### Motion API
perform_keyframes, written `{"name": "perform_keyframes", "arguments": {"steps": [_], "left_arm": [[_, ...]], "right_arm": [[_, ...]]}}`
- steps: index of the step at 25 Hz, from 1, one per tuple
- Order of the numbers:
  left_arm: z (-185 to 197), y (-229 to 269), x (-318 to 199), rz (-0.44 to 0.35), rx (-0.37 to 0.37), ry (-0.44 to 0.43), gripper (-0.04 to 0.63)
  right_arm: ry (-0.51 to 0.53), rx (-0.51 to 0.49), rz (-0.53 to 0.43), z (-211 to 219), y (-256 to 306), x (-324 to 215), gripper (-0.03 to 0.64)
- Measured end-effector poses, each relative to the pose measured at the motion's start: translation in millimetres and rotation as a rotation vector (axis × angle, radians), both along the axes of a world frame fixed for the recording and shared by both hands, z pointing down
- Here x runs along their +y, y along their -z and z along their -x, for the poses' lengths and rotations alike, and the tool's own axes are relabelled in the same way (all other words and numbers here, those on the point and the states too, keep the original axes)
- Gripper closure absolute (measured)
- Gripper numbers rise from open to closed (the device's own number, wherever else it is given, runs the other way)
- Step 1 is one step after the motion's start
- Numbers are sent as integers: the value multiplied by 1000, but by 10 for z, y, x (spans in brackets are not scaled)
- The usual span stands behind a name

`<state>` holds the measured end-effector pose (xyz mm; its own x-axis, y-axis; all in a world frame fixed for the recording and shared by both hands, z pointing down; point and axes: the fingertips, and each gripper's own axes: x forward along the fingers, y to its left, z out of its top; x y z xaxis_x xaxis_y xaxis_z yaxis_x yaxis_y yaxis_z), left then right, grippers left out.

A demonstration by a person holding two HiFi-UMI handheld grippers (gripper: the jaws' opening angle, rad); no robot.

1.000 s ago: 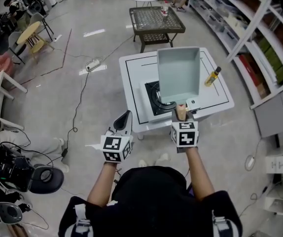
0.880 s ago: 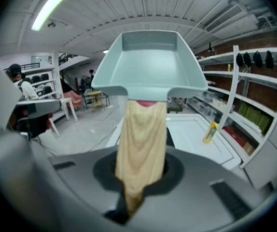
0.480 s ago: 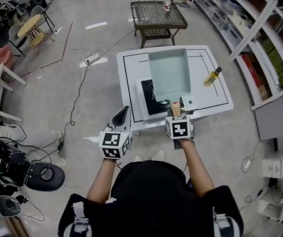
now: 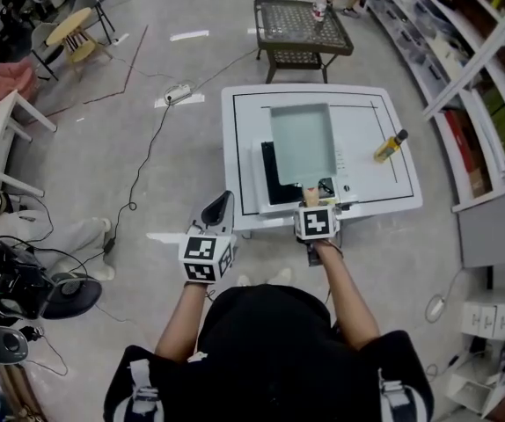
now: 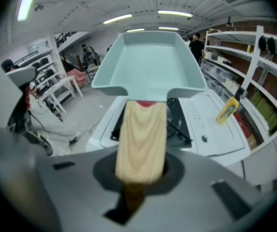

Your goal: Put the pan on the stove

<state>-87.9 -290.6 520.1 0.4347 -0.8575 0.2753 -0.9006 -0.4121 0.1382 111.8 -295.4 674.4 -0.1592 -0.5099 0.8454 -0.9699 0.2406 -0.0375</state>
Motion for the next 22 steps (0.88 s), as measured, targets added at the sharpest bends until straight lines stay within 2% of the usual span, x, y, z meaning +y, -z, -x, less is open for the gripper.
{"name": "perform_keyframes", "arguments": {"steps": [6,10,22], "left_arm": [[26,-118,-17,24,16,8,571],[56,-129,-79,36,-1,14,571],[84,-162,-120,63,1,17,571]], "right_arm": [[-15,35,84,-71,-353,64,569],[-23,-10,159,23,-484,102,568],[-26,52,191,-53,-631,25,555]]}}
